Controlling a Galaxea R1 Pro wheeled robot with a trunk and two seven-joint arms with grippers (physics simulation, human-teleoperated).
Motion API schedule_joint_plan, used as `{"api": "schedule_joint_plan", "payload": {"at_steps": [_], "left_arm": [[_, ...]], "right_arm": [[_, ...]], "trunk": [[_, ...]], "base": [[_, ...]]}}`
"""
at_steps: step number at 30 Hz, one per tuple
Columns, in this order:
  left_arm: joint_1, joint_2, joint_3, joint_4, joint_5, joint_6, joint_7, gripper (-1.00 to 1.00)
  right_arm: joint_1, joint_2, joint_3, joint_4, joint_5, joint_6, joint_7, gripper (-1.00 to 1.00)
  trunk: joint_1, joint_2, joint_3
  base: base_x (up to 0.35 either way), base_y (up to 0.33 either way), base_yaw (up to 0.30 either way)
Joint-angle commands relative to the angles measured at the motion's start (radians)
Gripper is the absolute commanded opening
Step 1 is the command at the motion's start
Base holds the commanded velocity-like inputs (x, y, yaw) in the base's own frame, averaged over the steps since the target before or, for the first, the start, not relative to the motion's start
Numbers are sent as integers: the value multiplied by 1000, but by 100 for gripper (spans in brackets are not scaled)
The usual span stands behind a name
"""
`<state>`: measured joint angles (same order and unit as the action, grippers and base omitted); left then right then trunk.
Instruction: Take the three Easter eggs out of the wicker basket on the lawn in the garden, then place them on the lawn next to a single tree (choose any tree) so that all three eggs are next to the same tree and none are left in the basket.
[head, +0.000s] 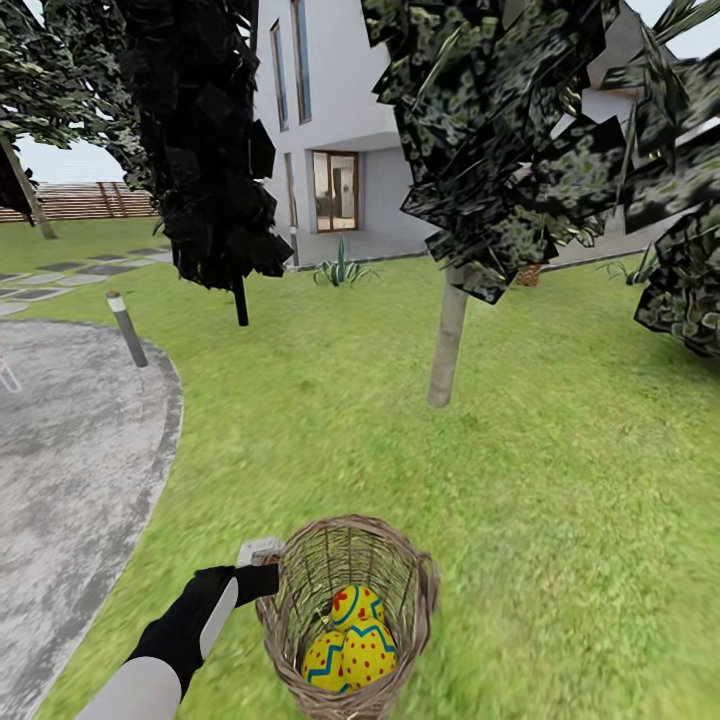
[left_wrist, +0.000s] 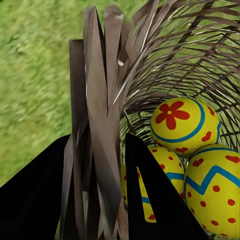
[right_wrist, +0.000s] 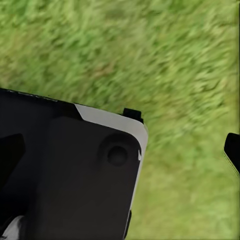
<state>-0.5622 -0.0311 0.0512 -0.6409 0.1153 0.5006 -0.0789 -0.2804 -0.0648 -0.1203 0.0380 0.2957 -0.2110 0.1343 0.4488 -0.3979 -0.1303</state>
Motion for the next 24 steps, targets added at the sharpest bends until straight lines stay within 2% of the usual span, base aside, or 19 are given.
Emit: {"api": "schedule_joint_plan", "payload": {"at_steps": [1,12,24], "left_arm": [[-1,-1,6,-2,14,7,-2,-100],[-1,-1,6,-2,14,7,-2,-100],[-1,-1,6,-1,14,7,-2,-100]], "right_arm": [[-2,0,-9,4,7,-7,2,100],[-2,0,-8,5,9,-8,2,100],[-2,0,-8,4,8,-8,2,100]], "trunk": [[1,-2,-2],[1,-2,-2],[1,-2,-2]], "base": [[329,0,0],[329,0,-233],[329,0,-12]]}}
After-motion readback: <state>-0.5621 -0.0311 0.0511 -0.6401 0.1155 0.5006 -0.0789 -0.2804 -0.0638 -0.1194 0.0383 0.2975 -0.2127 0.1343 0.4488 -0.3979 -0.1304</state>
